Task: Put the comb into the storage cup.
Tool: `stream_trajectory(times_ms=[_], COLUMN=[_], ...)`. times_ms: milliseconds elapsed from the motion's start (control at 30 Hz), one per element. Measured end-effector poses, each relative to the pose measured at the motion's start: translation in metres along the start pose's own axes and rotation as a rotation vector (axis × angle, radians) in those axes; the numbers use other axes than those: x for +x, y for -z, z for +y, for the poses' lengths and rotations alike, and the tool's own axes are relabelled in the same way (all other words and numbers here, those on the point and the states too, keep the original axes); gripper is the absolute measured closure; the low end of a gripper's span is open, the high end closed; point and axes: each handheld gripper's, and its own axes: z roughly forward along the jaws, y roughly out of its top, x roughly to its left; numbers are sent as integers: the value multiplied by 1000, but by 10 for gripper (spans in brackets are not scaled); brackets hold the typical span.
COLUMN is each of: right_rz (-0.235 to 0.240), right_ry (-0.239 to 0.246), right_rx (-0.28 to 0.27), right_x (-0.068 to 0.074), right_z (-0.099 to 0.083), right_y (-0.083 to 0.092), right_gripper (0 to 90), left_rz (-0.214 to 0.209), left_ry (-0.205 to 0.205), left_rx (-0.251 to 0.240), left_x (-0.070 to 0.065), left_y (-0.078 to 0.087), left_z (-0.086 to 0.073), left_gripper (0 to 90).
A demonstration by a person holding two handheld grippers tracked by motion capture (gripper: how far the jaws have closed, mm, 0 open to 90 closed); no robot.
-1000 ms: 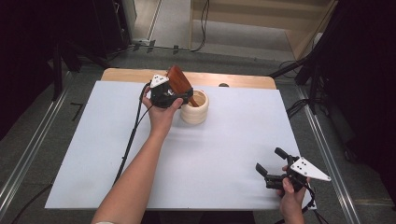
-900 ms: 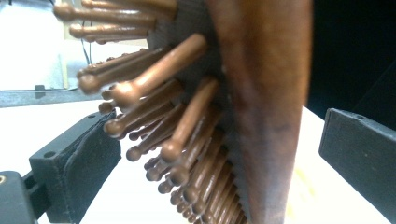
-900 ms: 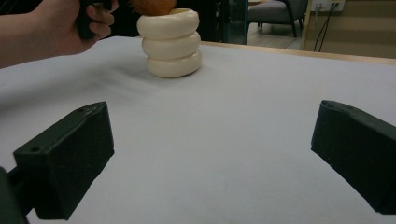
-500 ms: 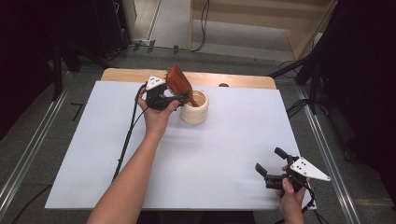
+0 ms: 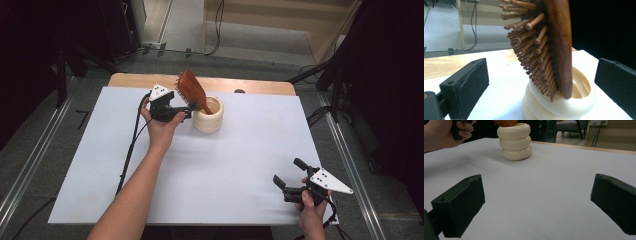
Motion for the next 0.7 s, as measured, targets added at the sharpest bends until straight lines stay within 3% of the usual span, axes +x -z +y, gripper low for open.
stream_trajectory(times_ms=[700], right_rz=[-5], right_ry=[6], right_rx=[5], right_x=[1], right_z=[0], right_y=[0], right_gripper=[0], left_rz=[-7], left_ry=[-41], left_rx=[-15], left_x=[2], left_y=[43], left_z=[-13], left_gripper=[0])
